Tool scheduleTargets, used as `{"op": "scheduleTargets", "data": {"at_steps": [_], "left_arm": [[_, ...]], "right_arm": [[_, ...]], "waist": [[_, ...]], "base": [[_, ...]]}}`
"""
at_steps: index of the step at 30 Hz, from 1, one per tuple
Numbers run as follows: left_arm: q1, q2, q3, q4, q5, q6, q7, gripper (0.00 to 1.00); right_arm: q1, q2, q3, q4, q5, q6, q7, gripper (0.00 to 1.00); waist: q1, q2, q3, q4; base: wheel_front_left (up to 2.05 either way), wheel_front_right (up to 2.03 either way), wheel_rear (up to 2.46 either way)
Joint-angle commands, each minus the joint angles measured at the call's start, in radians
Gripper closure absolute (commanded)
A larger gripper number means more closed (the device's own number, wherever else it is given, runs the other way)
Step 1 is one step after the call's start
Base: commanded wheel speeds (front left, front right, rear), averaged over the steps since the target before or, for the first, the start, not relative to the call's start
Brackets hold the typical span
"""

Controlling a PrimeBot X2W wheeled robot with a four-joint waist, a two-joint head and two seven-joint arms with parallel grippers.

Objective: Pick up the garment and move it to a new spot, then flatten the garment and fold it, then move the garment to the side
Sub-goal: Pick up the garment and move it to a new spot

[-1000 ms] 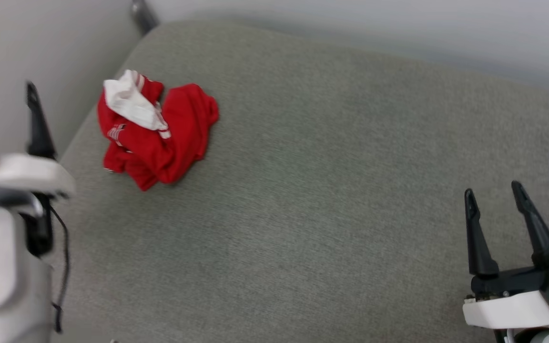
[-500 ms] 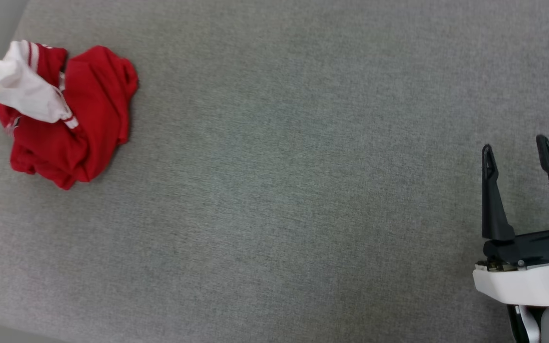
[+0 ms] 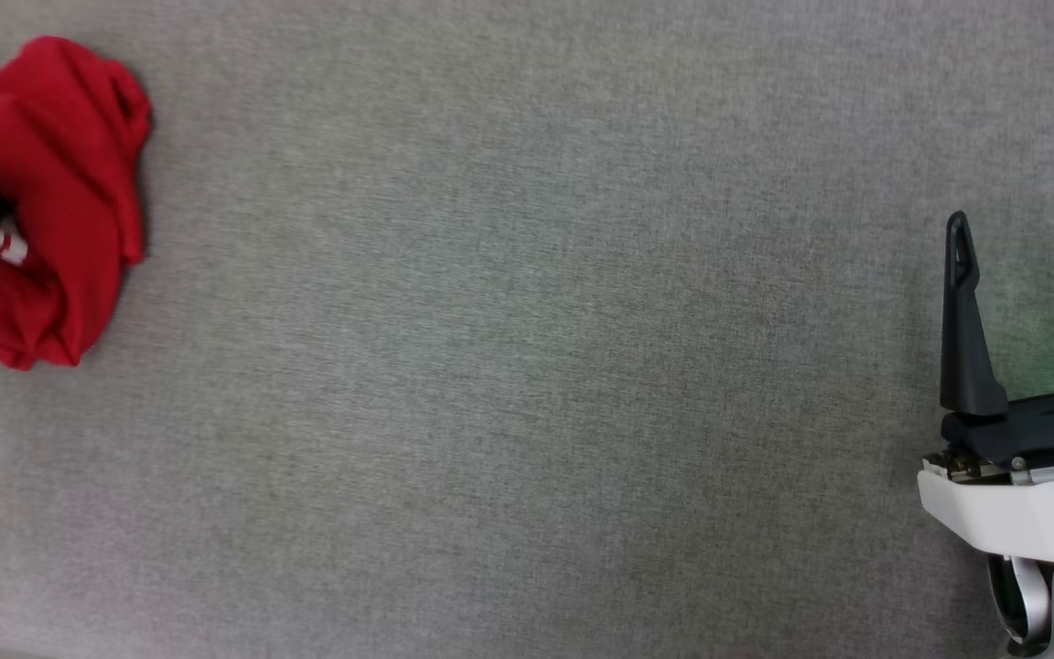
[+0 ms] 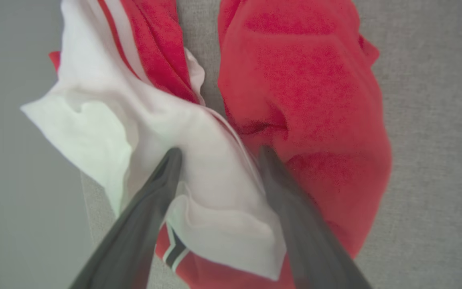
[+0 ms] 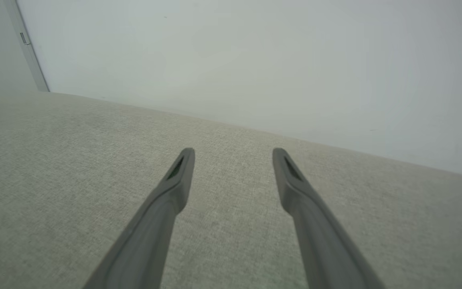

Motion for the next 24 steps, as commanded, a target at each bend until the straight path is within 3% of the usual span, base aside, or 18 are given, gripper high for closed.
{"op": "scheduleTargets", "data": {"at_steps": [1, 12, 13, 14, 24], "left_arm": [[0.020, 0.011, -0.012, -0.007, -0.016, 0.001, 0.017, 0.00], [0.046, -0.012, -0.155, 0.030, -0.060, 0.000, 0.033, 0.00], [0.040, -0.012, -0.165, 0.031, -0.065, 0.000, 0.026, 0.73], [0.033, -0.008, -0.172, 0.033, -0.074, 0.000, 0.024, 1.00], [-0.042, 0.110, -0.179, 0.022, -0.128, 0.001, -0.036, 1.00]], "right_arm": [[-0.018, 0.001, 0.001, -0.008, -0.009, -0.001, -0.002, 0.00], [-0.041, 0.001, 0.007, -0.020, -0.025, -0.001, -0.002, 0.00], [-0.040, 0.001, 0.007, -0.019, -0.026, -0.001, -0.002, 0.00], [-0.038, 0.001, 0.006, -0.016, -0.026, -0.001, -0.002, 0.00], [0.010, 0.001, 0.000, 0.047, 0.009, -0.001, -0.002, 0.00]], "waist": [[-0.0002, 0.0000, 0.026, -0.014], [-0.0002, 0.0000, 0.082, -0.035], [-0.0002, 0.0000, 0.081, -0.036], [-0.0002, 0.0000, 0.077, -0.037], [-0.0002, 0.0000, -0.048, -0.037]], "base": [[0.00, 0.00, 0.00], [0.00, 0.00, 0.00], [0.00, 0.00, 0.00], [0.00, 0.00, 0.00], [0.00, 0.00, 0.00]]}}
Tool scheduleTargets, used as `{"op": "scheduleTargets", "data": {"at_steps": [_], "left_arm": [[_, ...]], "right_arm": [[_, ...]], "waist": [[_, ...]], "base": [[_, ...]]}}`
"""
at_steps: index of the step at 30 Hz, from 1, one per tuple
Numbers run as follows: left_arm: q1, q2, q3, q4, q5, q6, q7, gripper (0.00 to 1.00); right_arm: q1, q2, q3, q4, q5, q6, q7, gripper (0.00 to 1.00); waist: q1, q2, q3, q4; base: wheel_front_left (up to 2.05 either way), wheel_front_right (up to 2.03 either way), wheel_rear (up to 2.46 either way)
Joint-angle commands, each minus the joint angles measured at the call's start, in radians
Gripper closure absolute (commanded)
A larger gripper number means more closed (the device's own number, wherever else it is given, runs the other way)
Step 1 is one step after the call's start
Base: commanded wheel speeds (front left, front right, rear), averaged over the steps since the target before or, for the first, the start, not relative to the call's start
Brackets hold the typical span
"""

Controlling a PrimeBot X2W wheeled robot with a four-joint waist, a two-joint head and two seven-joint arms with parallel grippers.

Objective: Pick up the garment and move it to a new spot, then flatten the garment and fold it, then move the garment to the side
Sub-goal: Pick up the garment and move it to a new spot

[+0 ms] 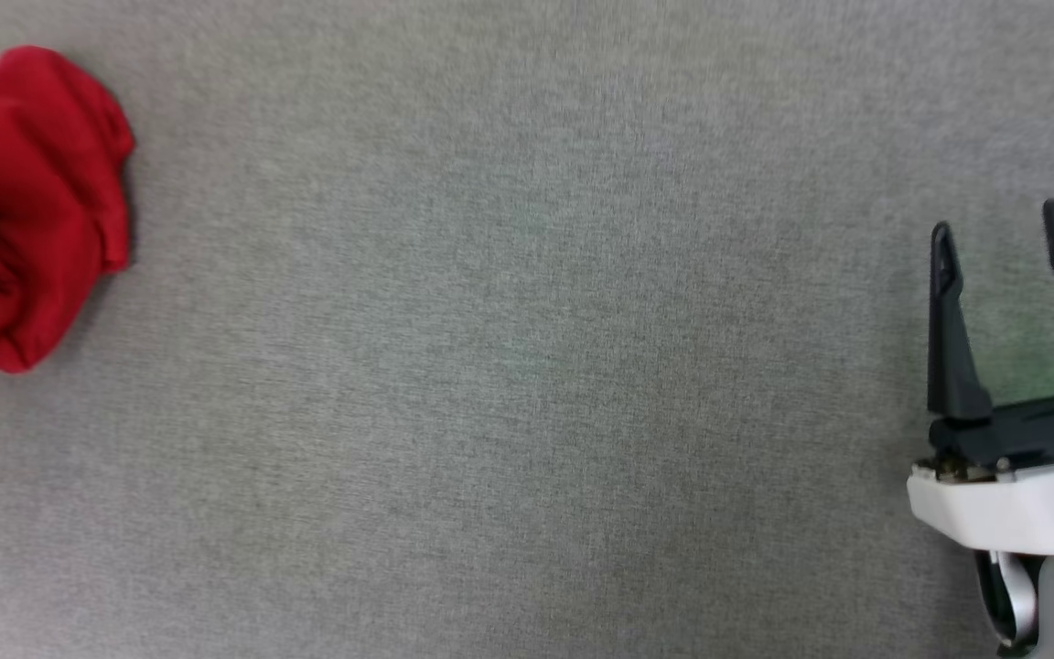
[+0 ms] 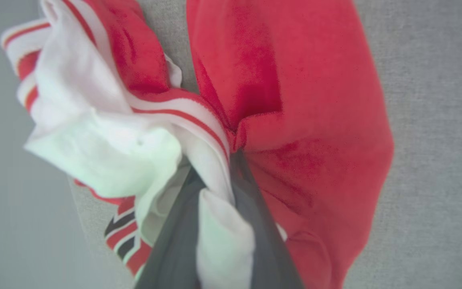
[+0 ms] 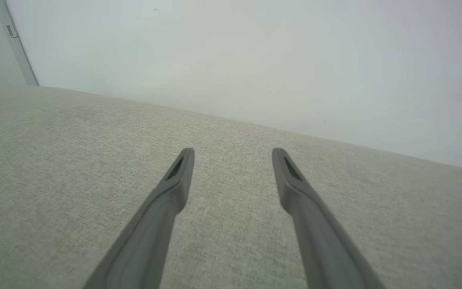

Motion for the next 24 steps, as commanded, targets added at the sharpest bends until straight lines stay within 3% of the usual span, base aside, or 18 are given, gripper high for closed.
{"op": "scheduleTargets", "data": {"at_steps": [1, 7, 12, 18, 24], "left_arm": [[-0.023, 0.023, -0.002, -0.016, -0.006, 0.001, -0.012, 1.00], [-0.075, 0.081, -0.045, -0.134, -0.003, 0.001, -0.020, 1.00], [-0.157, 0.086, -0.107, -0.255, 0.009, 0.001, 0.008, 1.00], [-0.282, 0.016, -0.211, -0.376, 0.035, 0.001, 0.076, 1.00], [-0.399, -0.094, -0.330, -0.442, 0.034, 0.001, 0.123, 1.00]], "right_arm": [[0.020, 0.001, -0.004, 0.013, 0.009, -0.001, -0.003, 0.00], [0.056, 0.001, -0.008, 0.053, 0.041, -0.001, -0.003, 0.00], [0.077, 0.001, -0.006, 0.085, 0.066, -0.001, -0.003, 0.00], [0.106, 0.002, 0.001, 0.114, 0.103, -0.001, -0.003, 0.00], [0.133, 0.002, 0.009, 0.131, 0.132, -0.001, -0.003, 0.00]], "waist": [[-0.0001, 0.0000, -0.055, 0.001], [-0.0001, 0.0000, -0.148, -0.004], [-0.0001, 0.0000, -0.212, -0.036], [-0.0001, 0.0000, -0.279, -0.108], [-0.0001, 0.0000, -0.320, -0.210]], "base": [[0.00, 0.00, 0.00], [0.00, 0.00, 0.00], [0.00, 0.00, 0.00], [0.00, 0.00, 0.00], [0.00, 0.00, 0.00]]}}
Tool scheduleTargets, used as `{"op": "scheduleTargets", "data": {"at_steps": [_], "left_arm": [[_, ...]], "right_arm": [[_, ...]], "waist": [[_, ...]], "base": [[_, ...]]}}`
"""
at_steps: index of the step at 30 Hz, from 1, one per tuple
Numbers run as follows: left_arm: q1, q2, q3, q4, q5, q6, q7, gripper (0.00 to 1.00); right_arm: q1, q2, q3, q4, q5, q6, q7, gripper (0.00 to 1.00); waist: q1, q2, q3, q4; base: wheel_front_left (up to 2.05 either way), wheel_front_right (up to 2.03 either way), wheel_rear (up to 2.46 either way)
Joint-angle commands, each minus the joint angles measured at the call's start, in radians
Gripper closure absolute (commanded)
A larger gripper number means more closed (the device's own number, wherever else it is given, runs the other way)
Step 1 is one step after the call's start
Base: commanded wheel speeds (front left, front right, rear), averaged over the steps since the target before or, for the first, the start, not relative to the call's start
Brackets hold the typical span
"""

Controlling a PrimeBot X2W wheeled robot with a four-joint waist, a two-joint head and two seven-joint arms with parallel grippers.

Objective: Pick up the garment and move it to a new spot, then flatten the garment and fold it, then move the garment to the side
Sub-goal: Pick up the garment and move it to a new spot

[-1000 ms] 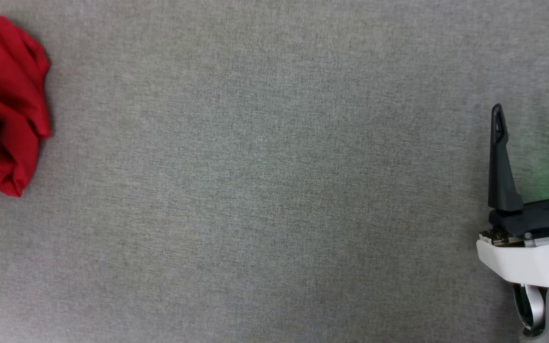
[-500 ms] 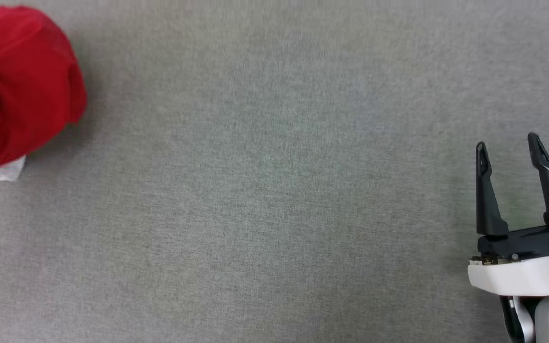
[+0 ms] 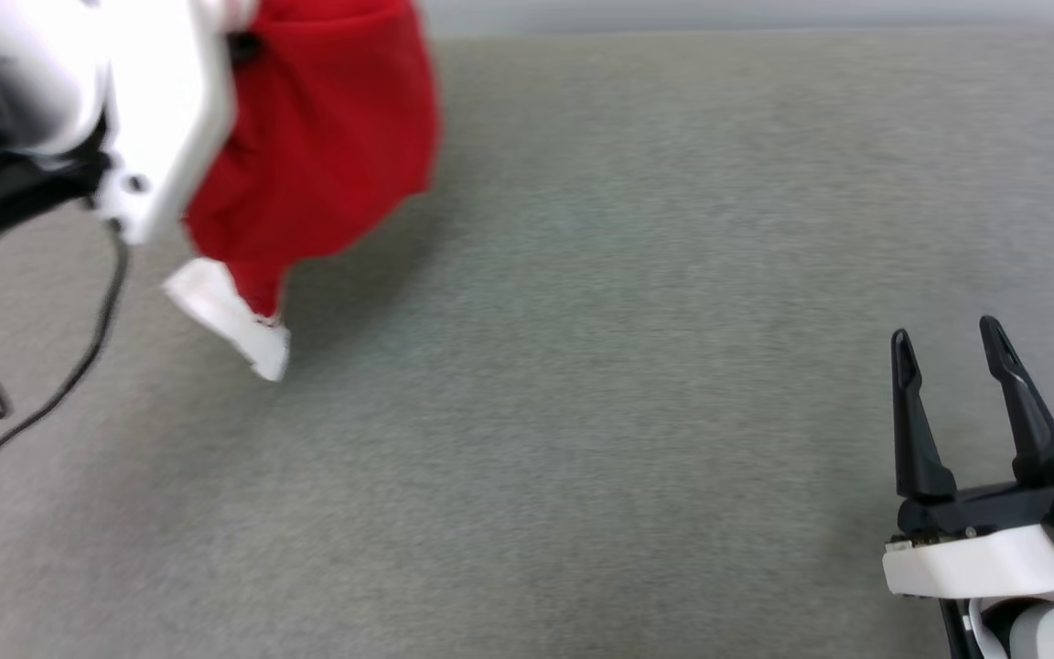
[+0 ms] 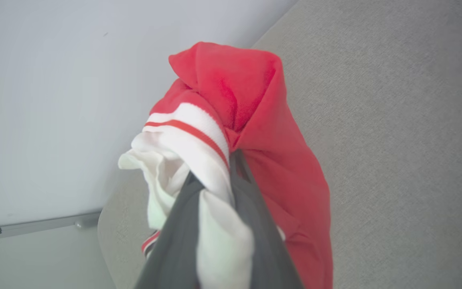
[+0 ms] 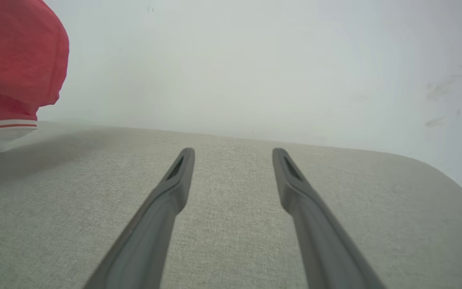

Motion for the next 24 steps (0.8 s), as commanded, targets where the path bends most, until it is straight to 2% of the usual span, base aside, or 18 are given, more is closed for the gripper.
{"op": "scheduleTargets", "data": {"at_steps": [1, 2, 3, 7, 8, 12, 16, 24], "left_arm": [[-0.040, -0.032, -0.032, -0.013, -0.002, 0.001, 0.009, 1.00], [-0.040, -0.032, -0.032, -0.013, -0.002, 0.001, 0.009, 1.00], [-0.069, -0.069, -0.072, -0.022, -0.009, 0.001, 0.012, 1.00], [-0.106, -0.132, -0.159, -0.019, -0.021, 0.001, 0.003, 1.00], [-0.106, -0.132, -0.159, -0.019, -0.021, 0.001, 0.003, 1.00], [-0.103, -0.205, -0.256, 0.019, -0.048, 0.001, -0.029, 1.00], [-0.088, -0.244, -0.316, 0.053, -0.061, 0.001, -0.057, 1.00], [-0.038, -0.318, -0.512, 0.159, -0.089, 0.001, -0.136, 1.00]], "right_arm": [[0.018, 0.002, 0.001, 0.007, 0.011, -0.001, -0.002, 0.00], [0.018, 0.002, 0.001, 0.007, 0.011, -0.001, -0.002, 0.00], [0.021, 0.002, 0.003, 0.010, 0.020, -0.001, -0.002, 0.00], [0.032, 0.002, 0.009, 0.014, 0.035, -0.001, -0.002, 0.00], [0.032, 0.002, 0.009, 0.014, 0.035, -0.001, -0.002, 0.00], [0.026, 0.002, 0.004, 0.011, 0.044, -0.001, -0.002, 0.00], [0.013, 0.003, 0.013, 0.005, 0.047, -0.001, -0.002, 0.00], [-0.018, 0.003, 0.017, 0.002, 0.058, -0.001, -0.002, 0.00]], "waist": [[0.0000, 0.0000, -0.039, -0.077], [0.0000, 0.0000, -0.039, -0.077], [0.0000, 0.0000, -0.046, -0.114], [0.0000, 0.0000, -0.052, -0.180], [0.0000, 0.0000, -0.052, -0.180], [0.0000, 0.0000, -0.038, -0.240], [0.0000, 0.0000, -0.014, -0.265], [0.0000, 0.0000, 0.055, -0.292]], "base": [[0.00, 0.00, 0.00], [0.00, 0.00, 0.00], [0.00, 0.00, 0.00], [0.00, 0.00, 0.00], [0.00, 0.00, 0.00], [0.00, 0.00, 0.00], [0.00, 0.00, 0.00], [0.00, 0.00, 0.00]]}}
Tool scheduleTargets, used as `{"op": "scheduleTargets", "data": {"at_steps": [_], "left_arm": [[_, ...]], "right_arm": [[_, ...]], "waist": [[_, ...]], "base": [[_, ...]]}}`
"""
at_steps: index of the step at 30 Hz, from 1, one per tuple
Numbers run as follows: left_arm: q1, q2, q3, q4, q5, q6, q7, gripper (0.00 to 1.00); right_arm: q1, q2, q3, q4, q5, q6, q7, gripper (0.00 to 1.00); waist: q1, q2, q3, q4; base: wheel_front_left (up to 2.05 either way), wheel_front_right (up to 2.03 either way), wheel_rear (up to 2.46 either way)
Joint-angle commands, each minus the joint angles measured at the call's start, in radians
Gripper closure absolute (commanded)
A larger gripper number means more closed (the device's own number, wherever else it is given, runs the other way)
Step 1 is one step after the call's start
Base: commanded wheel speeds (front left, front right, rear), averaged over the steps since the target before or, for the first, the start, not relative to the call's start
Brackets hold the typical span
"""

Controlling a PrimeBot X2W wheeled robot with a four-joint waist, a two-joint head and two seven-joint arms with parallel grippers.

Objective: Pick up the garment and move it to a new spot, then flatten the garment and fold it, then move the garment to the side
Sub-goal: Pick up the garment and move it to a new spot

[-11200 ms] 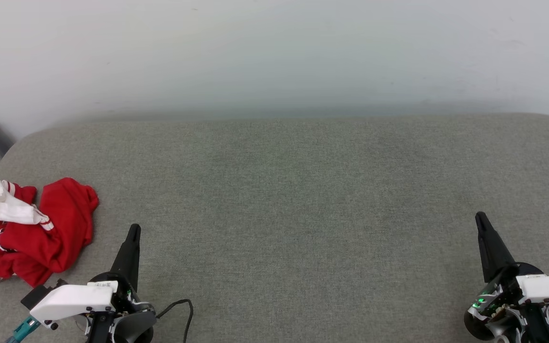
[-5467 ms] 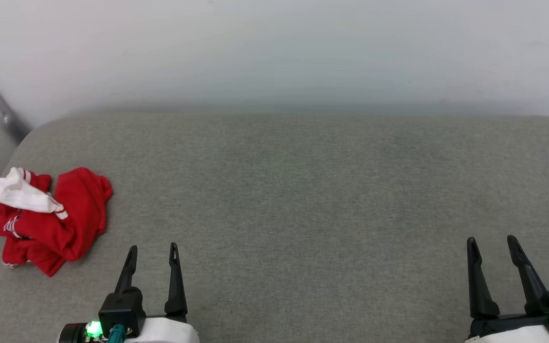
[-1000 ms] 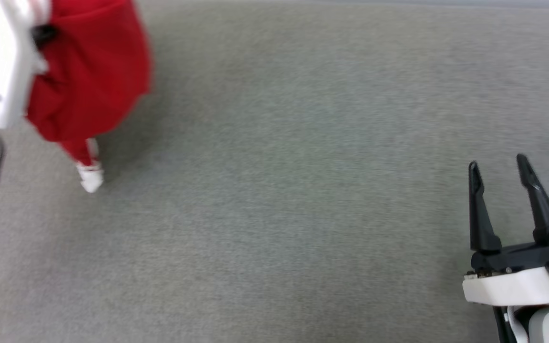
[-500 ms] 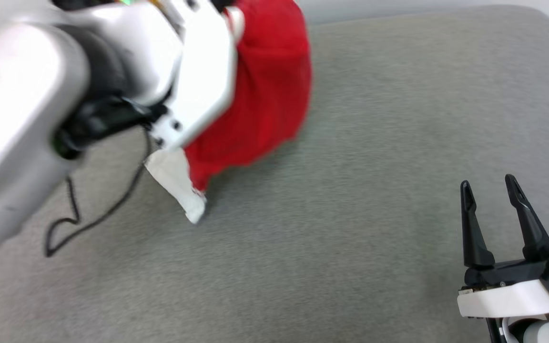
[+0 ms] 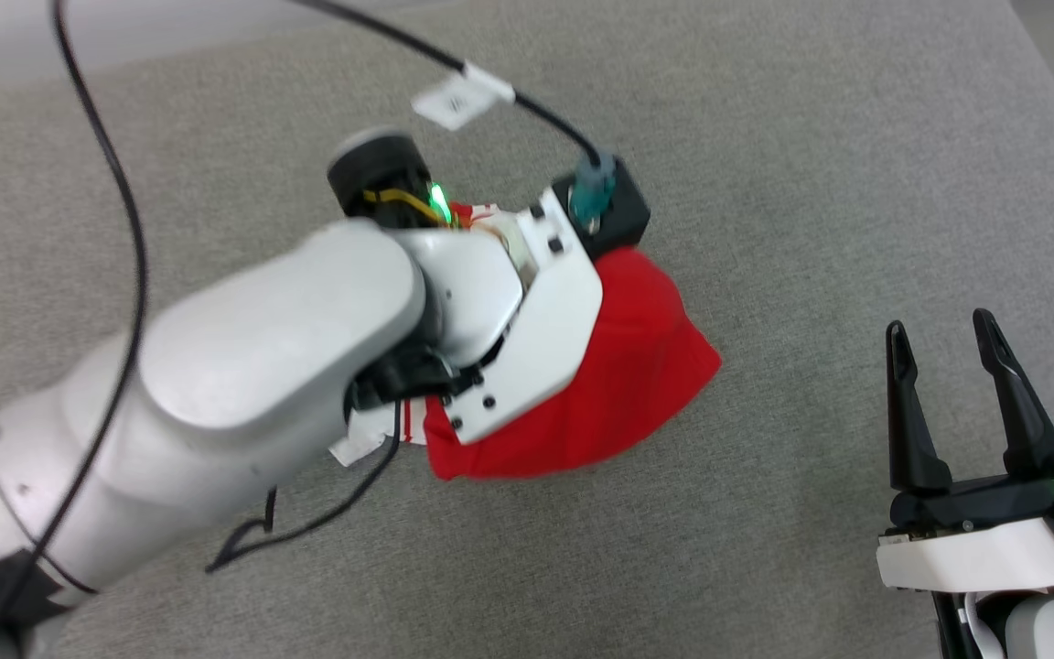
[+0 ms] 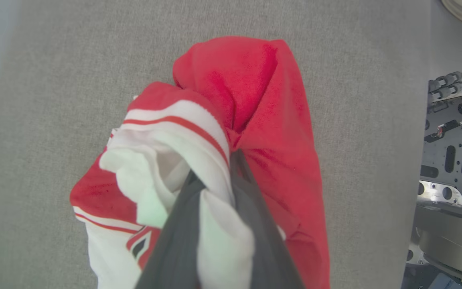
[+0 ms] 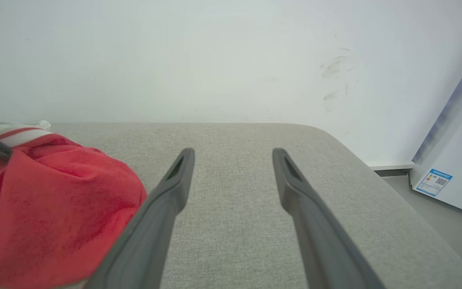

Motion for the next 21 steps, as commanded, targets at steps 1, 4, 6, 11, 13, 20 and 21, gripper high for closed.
{"op": "scheduleTargets", "data": {"at_steps": [1, 4, 6, 11, 13, 20, 21], "left_arm": [[0.022, -0.006, -0.009, 0.012, -0.002, 0.001, -0.006, 1.00], [0.072, -0.020, -0.029, 0.034, 0.011, 0.001, 0.001, 1.00], [0.106, -0.029, -0.031, 0.036, 0.028, 0.001, 0.015, 1.00], [0.131, -0.034, -0.032, 0.024, 0.080, 0.001, -0.028, 0.00], [0.115, -0.031, -0.032, 0.012, 0.090, 0.001, -0.092, 0.00], [0.085, -0.024, 0.009, 0.007, 0.140, 0.002, -0.442, 0.00], [0.090, -0.026, 0.026, 0.013, 0.161, 0.014, -0.499, 0.00]], "right_arm": [[-0.015, 0.002, 0.002, -0.001, 0.001, -0.001, -0.002, 0.00], [-0.024, 0.002, 0.005, -0.003, 0.004, -0.001, -0.002, 0.00], [-0.029, 0.002, 0.006, -0.002, 0.005, -0.001, -0.002, 0.00], [-0.025, 0.002, 0.001, 0.007, -0.006, -0.001, -0.002, 0.00], [-0.012, 0.002, -0.002, 0.012, -0.011, -0.001, -0.002, 0.00], [0.033, 0.002, -0.017, 0.018, -0.033, -0.001, -0.002, 0.00], [0.039, 0.002, -0.018, 0.017, -0.038, -0.001, -0.002, 0.00]], "waist": [[0.0001, 0.0000, 0.020, -0.008], [0.0001, 0.0000, 0.039, -0.011], [0.0001, 0.0000, 0.046, -0.011], [0.0001, 0.0000, 0.032, 0.000], [0.0001, 0.0000, 0.010, 0.010], [0.0001, 0.0000, -0.085, 0.072], [0.0001, 0.0000, -0.097, 0.082]], "base": [[0.00, 0.00, 0.00], [0.00, 0.00, 0.00], [0.00, 0.00, 0.00], [0.00, 0.00, 0.00], [0.00, 0.00, 0.00], [0.00, 0.00, 0.00], [0.00, 0.00, 0.00]]}}
